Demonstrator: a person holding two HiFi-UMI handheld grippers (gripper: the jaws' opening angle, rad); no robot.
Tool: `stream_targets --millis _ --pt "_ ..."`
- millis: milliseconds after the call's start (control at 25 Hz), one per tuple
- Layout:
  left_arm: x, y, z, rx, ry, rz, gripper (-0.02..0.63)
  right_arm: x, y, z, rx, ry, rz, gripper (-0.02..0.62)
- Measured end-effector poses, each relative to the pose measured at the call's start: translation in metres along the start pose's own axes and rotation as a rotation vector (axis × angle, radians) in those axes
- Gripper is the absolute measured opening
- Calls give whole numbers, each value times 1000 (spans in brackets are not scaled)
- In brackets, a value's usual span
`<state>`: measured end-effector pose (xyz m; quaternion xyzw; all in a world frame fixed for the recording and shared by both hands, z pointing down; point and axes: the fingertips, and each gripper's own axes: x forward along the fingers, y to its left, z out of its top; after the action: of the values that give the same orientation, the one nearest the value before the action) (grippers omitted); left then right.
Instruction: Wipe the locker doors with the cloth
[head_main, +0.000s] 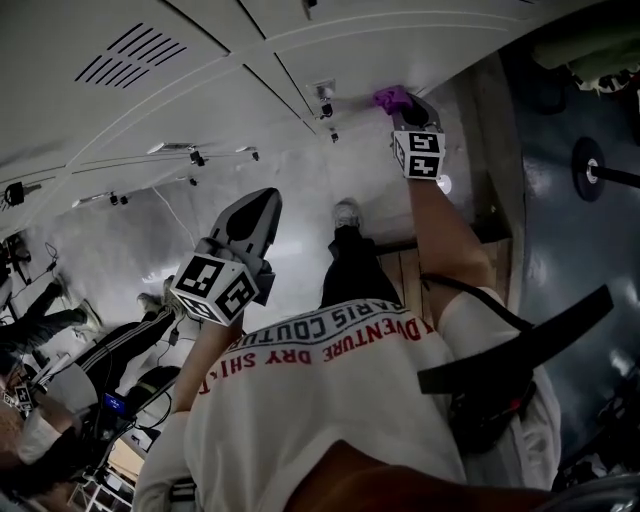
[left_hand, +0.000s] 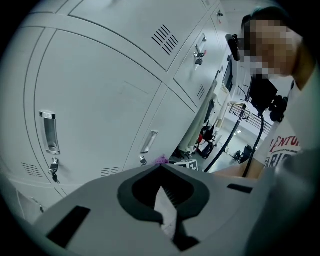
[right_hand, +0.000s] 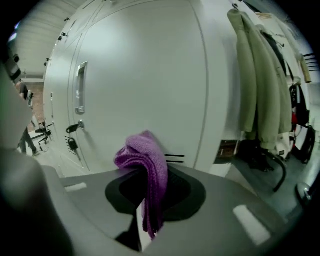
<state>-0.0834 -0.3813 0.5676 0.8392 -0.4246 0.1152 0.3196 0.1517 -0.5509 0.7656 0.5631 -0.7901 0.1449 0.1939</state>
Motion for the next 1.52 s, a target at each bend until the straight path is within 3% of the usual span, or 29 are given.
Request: stream_targets --millis 240,520,720,880,1120,1320,1520 --pt "6 -1 2 5 8 -17 -2 -11 -64 -5 42 28 -124 52" --pt "3 -6 10 25 7 -34 -1 -16 -64 -3 68 39 -133 51" --pt "-16 -26 22 32 -19 -63 -1 -61 -43 22 182 13 -80 51" --pt "-52 -66 34 73 -64 -131 -1 -143 10 86 212 -87 57 51" --pt "-162 -139 27 177 -128 -212 -2 -340 131 168 230 -155 283 51" --pt "-250 -204 -22 189 -108 -319 -1 -498 223 183 213 -192 410 51" --pt "-310 -231 -52 249 -89 -346 -2 -580 281 171 155 -161 476 51"
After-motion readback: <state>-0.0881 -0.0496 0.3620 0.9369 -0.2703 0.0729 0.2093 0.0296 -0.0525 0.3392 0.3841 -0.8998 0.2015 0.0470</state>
